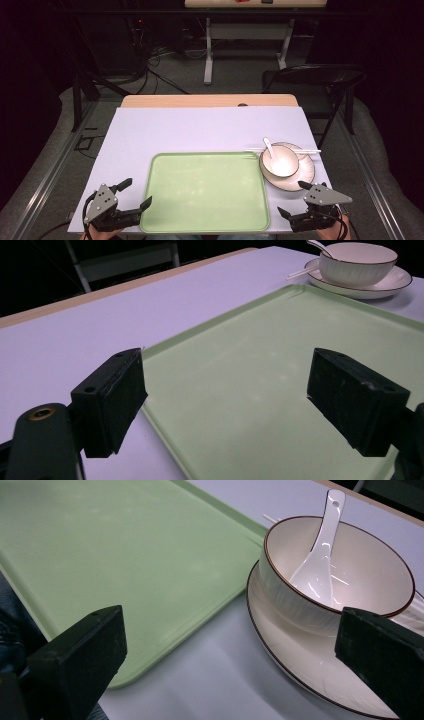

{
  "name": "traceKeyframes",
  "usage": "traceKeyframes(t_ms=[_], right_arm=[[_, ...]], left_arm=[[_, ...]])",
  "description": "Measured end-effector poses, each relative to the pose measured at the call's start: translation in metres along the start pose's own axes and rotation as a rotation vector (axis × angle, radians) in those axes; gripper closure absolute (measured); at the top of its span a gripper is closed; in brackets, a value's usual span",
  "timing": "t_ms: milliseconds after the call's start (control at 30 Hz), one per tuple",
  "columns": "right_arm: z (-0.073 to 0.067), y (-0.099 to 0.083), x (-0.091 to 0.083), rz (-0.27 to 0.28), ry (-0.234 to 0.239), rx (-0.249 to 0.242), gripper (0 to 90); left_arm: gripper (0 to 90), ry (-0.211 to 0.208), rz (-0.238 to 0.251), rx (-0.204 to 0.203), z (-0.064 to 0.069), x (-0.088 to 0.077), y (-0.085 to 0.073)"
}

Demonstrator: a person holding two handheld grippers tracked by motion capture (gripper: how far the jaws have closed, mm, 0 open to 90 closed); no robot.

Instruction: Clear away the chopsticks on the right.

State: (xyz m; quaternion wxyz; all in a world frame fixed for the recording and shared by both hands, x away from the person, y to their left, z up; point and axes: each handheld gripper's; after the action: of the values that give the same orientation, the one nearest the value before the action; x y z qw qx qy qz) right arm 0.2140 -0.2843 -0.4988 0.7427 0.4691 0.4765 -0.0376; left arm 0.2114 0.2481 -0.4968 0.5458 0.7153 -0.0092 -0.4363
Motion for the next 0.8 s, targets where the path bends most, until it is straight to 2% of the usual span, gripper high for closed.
traceKeyframes(t_ms=[133,267,500,600,733,800], right_arm=[[0.001,-0.001,0.000,-0.005,0.003,0.008,0.0],[0.002,-0.002,-0.001,0.000,-0.015,0.011,0.0],[0.007,0.000,0.001,-0.027,-0.023,0.013,0.0],[0.014,0.003,0.001,-0.052,-0.022,0.015,0.0],[0.022,0.007,-0.002,-0.064,-0.031,0.002,0.0],[0.025,0.008,-0.004,-0.063,-0.039,0.011,0.0]], left_arm=[[15.6,0.002,0.006,-0.003,0.000,0.000,0.000],[15.8,0.000,-0.005,0.007,0.001,0.001,0.001],[15.8,0.001,-0.005,0.006,0.001,0.001,0.000],[15.7,0.000,-0.008,0.007,0.000,0.001,0.000],[15.7,-0.002,-0.004,0.007,0.000,0.000,0.000],[15.7,0.000,-0.004,0.004,-0.001,0.000,0.000]])
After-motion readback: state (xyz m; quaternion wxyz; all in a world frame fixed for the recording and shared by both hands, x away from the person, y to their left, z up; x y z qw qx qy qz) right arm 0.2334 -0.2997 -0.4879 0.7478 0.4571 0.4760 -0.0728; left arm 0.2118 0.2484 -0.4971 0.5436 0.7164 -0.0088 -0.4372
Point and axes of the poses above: each handheld gripper's, and its own axes: x roughly forward along the jaws, y roughly out of its top, z roughly to its right, and after that the axes turned 15 degrees about -z, right-handed
